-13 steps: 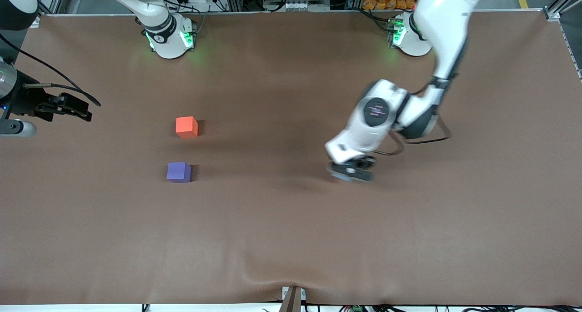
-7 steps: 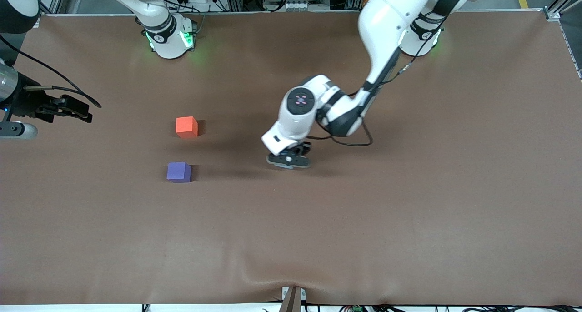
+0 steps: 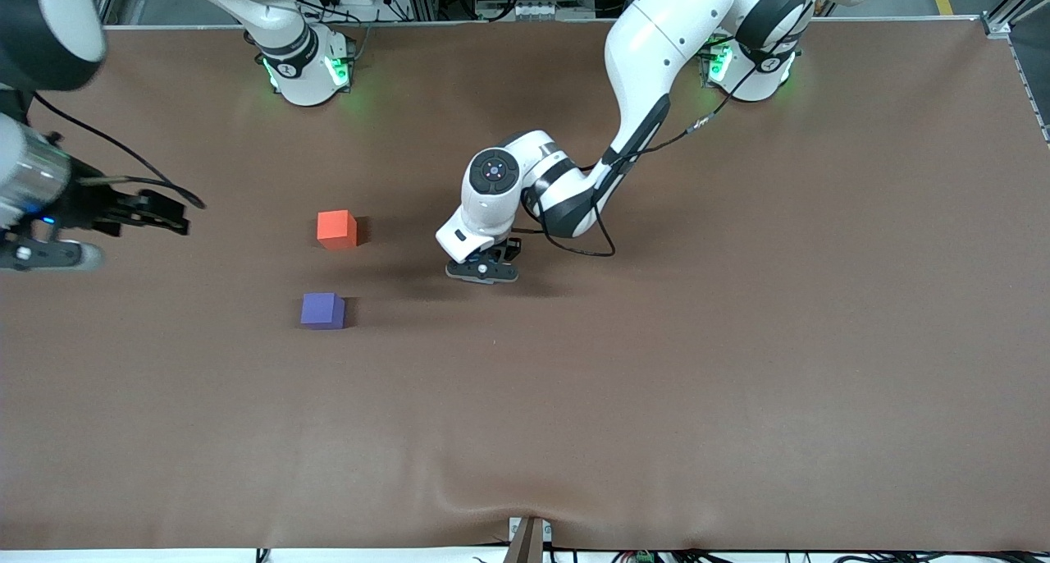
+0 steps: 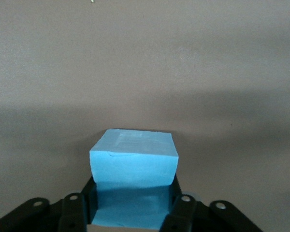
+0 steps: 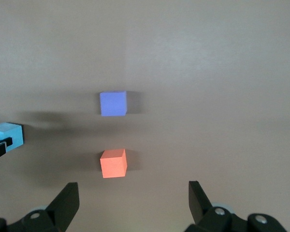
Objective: Place blue block between orange and purple blocks
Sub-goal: 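Reach the right gripper to grasp the blue block from the left gripper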
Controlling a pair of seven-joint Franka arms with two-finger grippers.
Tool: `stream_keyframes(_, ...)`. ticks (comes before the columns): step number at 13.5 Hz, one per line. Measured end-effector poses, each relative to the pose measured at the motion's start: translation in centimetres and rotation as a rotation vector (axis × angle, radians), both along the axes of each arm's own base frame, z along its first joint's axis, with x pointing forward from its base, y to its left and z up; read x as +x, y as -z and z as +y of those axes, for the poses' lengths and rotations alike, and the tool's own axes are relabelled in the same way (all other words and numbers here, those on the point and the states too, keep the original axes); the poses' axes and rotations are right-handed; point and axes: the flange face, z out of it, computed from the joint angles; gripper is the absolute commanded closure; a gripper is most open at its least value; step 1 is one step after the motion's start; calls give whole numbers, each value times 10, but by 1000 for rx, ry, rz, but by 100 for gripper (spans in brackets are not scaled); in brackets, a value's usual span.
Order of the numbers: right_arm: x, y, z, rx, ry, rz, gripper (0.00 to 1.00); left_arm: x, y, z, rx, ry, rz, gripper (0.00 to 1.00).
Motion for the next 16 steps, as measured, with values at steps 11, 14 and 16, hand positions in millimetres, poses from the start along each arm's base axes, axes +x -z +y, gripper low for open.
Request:
stream_keyframes(11, 21, 189, 229, 92, 68, 102, 0, 55, -233, 125, 242, -97, 32, 0)
stream_keyframes(14, -10, 205, 292, 57, 80, 123, 0, 77, -290, 203, 263, -129, 29, 0)
stream_keyframes(16, -23, 219, 320, 44, 98, 118, 0, 78, -312, 245, 268, -141, 21, 0)
